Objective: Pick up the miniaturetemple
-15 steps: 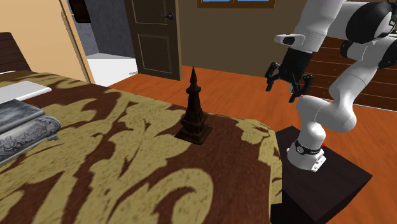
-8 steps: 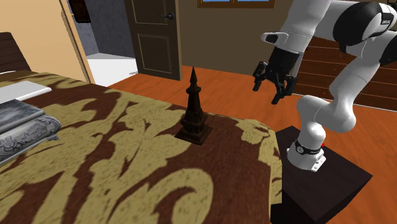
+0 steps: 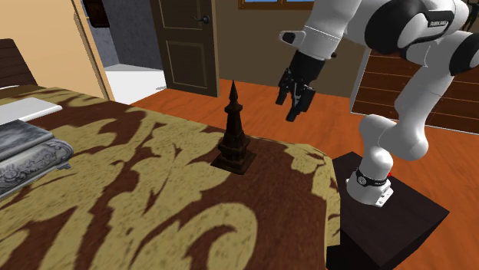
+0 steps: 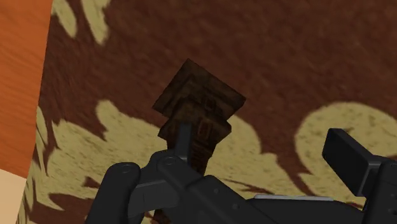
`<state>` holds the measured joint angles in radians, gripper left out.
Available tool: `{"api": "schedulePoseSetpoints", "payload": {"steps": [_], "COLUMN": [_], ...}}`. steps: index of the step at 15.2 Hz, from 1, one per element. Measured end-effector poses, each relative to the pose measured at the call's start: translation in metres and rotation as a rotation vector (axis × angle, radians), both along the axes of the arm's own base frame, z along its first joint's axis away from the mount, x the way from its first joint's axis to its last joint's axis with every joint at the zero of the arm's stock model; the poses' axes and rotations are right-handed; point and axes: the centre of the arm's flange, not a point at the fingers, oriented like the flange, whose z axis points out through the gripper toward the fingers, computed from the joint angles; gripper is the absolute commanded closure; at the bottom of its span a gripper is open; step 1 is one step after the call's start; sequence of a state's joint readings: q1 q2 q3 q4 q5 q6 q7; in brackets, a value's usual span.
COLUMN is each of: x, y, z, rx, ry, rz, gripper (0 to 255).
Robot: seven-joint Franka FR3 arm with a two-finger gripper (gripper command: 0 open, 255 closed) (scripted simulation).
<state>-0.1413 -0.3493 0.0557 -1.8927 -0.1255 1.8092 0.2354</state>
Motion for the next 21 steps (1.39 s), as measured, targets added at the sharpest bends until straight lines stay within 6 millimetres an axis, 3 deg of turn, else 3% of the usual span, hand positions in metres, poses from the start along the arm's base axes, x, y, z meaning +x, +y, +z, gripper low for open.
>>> {"api": "schedulePoseSetpoints", "payload": {"steps": [9, 11, 18, 19, 21], "x": [0.090, 0.097, 0.100, 0.100, 0.100], "y": [-0.059, -0.070, -0.073, -0.073, -0.073], "z": [0.022, 0.023, -0.010, -0.012, -0.013], "rx": [-0.005, -0.006, -0.007, -0.006, -0.006], "ry": [-0.062, -0.069, -0.071, -0.071, -0.073], "rz": [-0.322, -0.359, -0.372, -0.372, -0.372], "gripper": [0, 0, 0, 255, 255]}}
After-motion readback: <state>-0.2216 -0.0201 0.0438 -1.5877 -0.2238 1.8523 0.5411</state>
